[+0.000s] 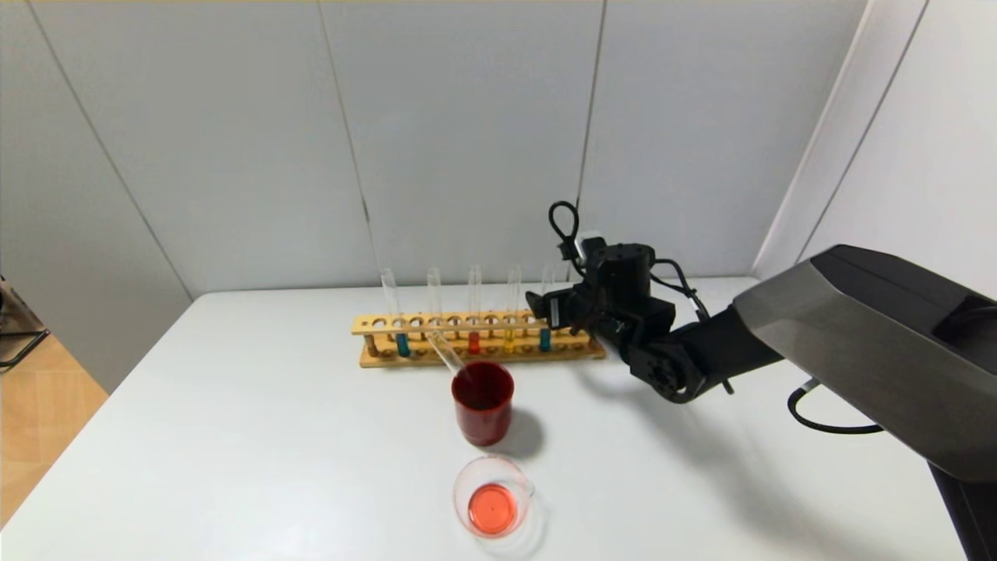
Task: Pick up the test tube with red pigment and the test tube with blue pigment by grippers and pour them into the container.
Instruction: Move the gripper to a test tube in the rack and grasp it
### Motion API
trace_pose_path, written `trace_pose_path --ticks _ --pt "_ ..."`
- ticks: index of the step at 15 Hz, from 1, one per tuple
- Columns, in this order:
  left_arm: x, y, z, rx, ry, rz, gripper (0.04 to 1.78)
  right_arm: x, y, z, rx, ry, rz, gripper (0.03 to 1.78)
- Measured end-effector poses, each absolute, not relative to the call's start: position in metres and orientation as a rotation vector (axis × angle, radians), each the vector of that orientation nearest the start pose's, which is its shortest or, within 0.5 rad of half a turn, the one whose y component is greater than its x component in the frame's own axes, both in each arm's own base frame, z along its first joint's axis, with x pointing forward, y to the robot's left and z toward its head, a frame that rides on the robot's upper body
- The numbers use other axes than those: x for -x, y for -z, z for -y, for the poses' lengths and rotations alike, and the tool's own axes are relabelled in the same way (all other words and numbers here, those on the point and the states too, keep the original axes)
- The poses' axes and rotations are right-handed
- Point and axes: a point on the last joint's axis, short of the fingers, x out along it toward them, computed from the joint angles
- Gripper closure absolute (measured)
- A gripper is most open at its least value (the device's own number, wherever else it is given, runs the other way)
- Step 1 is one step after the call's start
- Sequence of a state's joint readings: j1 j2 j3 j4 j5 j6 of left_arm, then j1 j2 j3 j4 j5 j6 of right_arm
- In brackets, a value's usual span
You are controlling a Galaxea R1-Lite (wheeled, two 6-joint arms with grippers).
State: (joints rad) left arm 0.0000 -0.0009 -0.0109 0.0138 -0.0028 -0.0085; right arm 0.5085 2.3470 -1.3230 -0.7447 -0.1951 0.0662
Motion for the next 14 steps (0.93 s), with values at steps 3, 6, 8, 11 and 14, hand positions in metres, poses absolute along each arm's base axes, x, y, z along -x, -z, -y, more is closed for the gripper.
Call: trace_pose_path --ticks 3,6,8,11,14 --pt "0.024 -0.077 0.000 0.009 0.003 -0.002 0.07 -0.409 -0.076 -0.228 0.033 -0.314 -0.264 0.22" --pt "0.024 -0.077 0.000 0.008 0.003 -0.002 0.07 -0.407 -0.073 -0.233 0.035 -0.326 -0.266 0.61" --pt "0.024 -0.077 0.000 0.009 0.003 -0.002 0.07 -0.407 -0.071 -0.235 0.038 -0.330 -0.270 0.99" --pt "0.024 -0.077 0.000 0.008 0.003 -0.002 0.07 -0.406 -0.069 -0.237 0.039 -0.335 -0.276 1.44" --pt "0.024 -0.077 0.000 0.008 0.003 -0.002 0.07 -0.406 -0.068 -0.237 0.038 -0.334 -0.276 1.48"
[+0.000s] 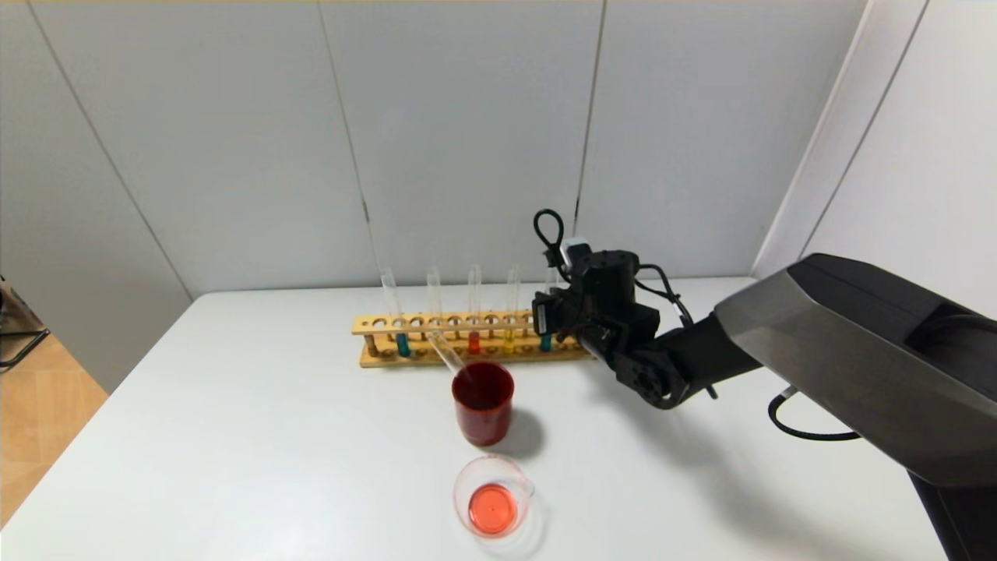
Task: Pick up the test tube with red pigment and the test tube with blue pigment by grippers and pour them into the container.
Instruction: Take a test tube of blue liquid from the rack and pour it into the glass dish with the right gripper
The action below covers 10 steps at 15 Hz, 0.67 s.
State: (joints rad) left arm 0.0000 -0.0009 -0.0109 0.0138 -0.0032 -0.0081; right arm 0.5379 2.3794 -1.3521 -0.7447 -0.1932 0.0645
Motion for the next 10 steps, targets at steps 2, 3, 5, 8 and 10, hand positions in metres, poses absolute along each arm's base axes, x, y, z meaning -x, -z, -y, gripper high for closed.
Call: trace_pose_path --ticks 2,3,5,8,10 --pt "0.024 -0.077 0.000 0.008 0.003 -0.002 0.07 -0.406 -0.069 -0.237 0.036 -0.335 -0.272 1.48" --pt "0.024 -0.077 0.000 0.009 0.002 -0.002 0.07 -0.406 -0.070 -0.237 0.031 -0.346 -0.270 1.48" --pt "0.024 -0.077 0.000 0.009 0.003 -0.002 0.07 -0.405 -0.077 -0.238 0.016 -0.379 -0.256 1.48" --pt "0.024 -0.077 0.000 0.009 0.003 -0.002 0.07 -0.403 -0.101 -0.237 -0.001 -0.398 -0.208 1.48" --pt "0.024 -0.077 0.000 0.008 0.003 -0.002 0.07 -0.400 -0.119 -0.235 -0.012 -0.408 -0.170 1.48"
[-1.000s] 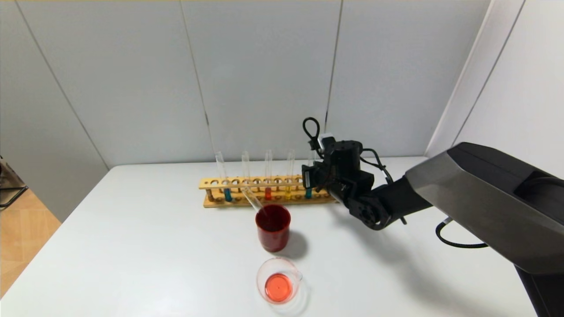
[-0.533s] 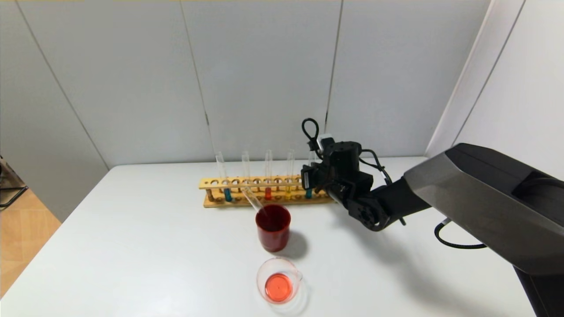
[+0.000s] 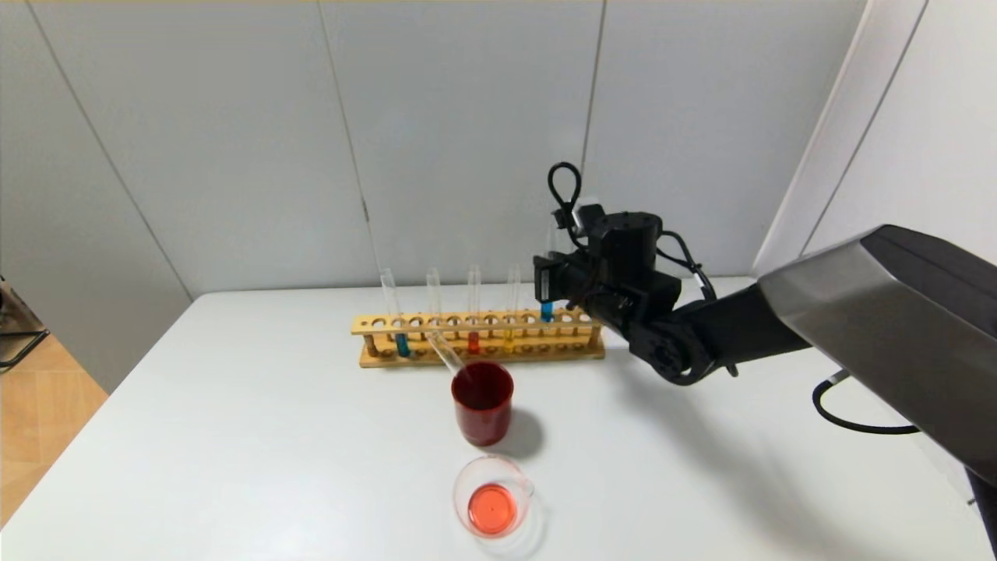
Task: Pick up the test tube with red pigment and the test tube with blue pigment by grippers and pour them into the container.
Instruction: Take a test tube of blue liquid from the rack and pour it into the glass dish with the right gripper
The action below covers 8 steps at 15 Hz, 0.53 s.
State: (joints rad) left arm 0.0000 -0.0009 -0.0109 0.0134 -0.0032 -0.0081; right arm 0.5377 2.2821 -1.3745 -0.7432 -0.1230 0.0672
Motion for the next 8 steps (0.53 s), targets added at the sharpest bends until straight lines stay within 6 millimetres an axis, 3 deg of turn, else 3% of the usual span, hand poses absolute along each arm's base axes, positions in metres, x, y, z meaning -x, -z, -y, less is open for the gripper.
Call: trace_pose_path --ticks 4,8 --pt "0.024 -0.077 0.000 0.008 0.003 -0.002 0.07 -0.386 -0.171 -0.228 -0.044 -0.457 -0.078 1.48" --pt "0.024 -0.077 0.000 0.009 0.003 -0.002 0.07 -0.352 -0.231 -0.214 -0.061 -0.527 -0.008 1.48"
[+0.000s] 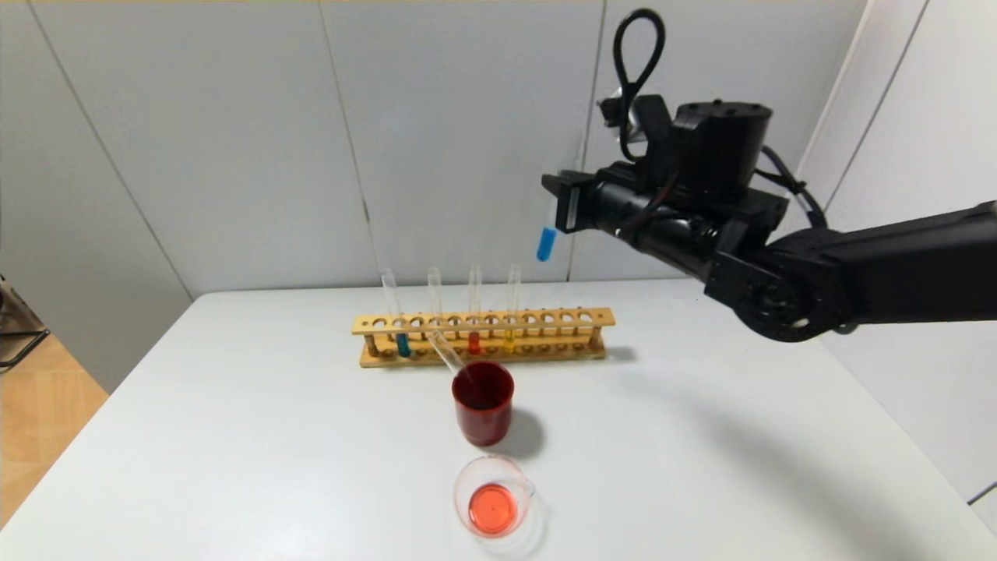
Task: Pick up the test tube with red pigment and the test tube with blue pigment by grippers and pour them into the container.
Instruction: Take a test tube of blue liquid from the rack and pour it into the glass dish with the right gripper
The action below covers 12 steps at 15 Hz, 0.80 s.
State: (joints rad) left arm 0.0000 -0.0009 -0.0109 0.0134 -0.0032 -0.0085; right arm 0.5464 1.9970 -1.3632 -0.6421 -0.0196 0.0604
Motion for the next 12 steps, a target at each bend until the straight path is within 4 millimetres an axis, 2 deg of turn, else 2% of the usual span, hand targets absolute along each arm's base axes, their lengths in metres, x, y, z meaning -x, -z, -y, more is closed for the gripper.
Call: trace_pose_path --ticks 1,3,5,9,12 --pt "0.024 -0.077 0.000 0.008 0.003 -0.002 0.07 -0.340 -0.240 -0.209 -0.052 -0.541 0.003 1.48" --pt "0.024 -0.077 0.000 0.008 0.003 -0.002 0.07 -0.315 -0.241 -0.203 -0.002 -0.582 -0.015 1.48" --pt "0.024 -0.077 0.000 0.008 0.003 -0.002 0.07 -0.287 -0.225 -0.201 0.065 -0.649 -0.070 1.48" --pt "0.024 -0.077 0.000 0.008 0.003 -0.002 0.07 -0.232 -0.175 -0.196 0.351 -0.791 -0.172 1.48" --pt "0.024 -0.077 0.000 0.009 0.003 -0.002 0.07 -0.210 -0.152 -0.202 0.516 -0.881 -0.189 1.48"
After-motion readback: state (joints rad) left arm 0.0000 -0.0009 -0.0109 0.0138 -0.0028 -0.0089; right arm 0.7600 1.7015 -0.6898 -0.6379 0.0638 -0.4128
